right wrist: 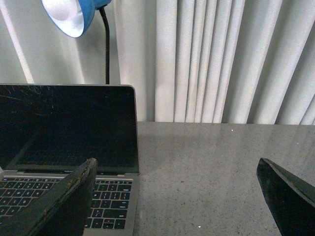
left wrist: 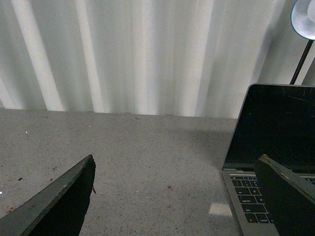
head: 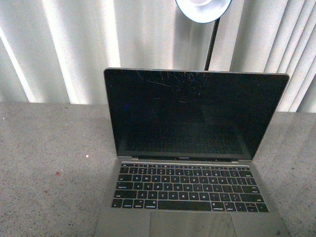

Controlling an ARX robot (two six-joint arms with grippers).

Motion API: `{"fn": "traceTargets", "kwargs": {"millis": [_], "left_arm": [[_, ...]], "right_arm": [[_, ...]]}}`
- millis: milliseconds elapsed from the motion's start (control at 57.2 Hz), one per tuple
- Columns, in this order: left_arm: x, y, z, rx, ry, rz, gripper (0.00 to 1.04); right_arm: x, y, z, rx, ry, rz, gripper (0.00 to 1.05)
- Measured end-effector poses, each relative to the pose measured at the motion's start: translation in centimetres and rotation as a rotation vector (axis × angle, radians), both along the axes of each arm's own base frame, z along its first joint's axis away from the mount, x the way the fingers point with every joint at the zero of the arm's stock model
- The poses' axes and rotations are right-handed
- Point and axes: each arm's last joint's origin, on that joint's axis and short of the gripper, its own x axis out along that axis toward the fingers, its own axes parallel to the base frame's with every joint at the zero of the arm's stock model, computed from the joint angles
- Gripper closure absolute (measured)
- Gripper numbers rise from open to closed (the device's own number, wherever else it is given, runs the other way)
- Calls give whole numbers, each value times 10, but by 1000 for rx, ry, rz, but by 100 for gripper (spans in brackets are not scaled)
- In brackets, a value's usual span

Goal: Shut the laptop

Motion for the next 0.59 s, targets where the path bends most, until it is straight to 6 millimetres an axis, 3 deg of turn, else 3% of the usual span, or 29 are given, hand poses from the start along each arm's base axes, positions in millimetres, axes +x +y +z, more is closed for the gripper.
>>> {"fn": "traceTargets", "kwargs": {"millis": [594], "left_arm": [[0, 0, 0, 0, 0, 0, 7]], "right_arm": [[0, 0, 0, 0, 0, 0, 7]]}}
